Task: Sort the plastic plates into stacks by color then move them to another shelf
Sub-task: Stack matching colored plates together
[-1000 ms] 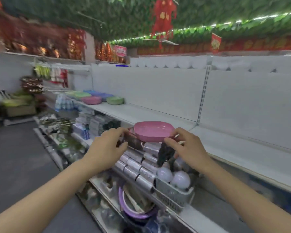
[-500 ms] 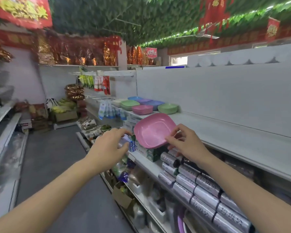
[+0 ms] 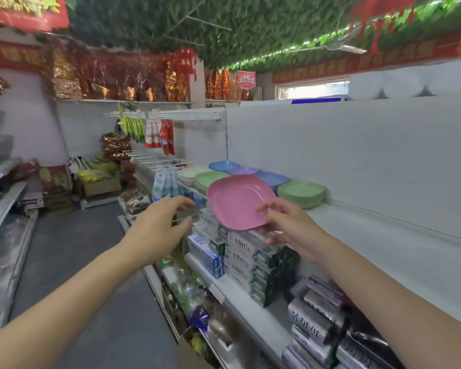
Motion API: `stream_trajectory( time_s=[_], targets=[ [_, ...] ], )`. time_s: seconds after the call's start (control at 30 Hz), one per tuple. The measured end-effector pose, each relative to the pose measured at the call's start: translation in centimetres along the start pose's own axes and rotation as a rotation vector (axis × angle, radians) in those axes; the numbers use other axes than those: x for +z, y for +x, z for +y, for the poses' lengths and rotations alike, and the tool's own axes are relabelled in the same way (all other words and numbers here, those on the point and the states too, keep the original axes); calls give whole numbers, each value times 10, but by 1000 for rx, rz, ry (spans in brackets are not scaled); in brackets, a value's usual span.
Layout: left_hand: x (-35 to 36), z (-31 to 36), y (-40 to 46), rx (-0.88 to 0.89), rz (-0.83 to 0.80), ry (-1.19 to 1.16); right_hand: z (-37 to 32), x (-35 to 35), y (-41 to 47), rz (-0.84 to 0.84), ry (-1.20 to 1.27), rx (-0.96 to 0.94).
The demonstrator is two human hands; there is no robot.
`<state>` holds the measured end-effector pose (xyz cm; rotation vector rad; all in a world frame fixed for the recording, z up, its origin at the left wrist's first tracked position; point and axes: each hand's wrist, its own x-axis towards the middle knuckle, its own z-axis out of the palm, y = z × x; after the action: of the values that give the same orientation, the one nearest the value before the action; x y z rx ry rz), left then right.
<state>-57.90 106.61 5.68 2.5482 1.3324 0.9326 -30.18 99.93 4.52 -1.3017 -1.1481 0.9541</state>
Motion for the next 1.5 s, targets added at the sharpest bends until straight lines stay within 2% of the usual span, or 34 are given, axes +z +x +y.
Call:
stream_trajectory(
  time_s=[0.27, 0.6, 0.87, 1.1, 1.3, 1.5],
  targets=[
    [43, -74, 117, 124, -29, -107, -7, 6, 86, 95, -216, -107],
    [82, -169, 248, 425, -177, -223, 1, 32, 155, 510, -269, -33],
    [116, -153, 312, 587, -245, -352, 0, 49, 155, 666, -326, 61],
    [147, -119, 347, 707, -252, -437, -4, 58, 156, 683, -386, 106],
    [146, -108, 365, 816, -277, -456, -2, 80, 157, 719, -454, 136],
    [139, -108, 385, 944, -306, -468, -2, 107, 160, 845, -593, 210]
  ],
)
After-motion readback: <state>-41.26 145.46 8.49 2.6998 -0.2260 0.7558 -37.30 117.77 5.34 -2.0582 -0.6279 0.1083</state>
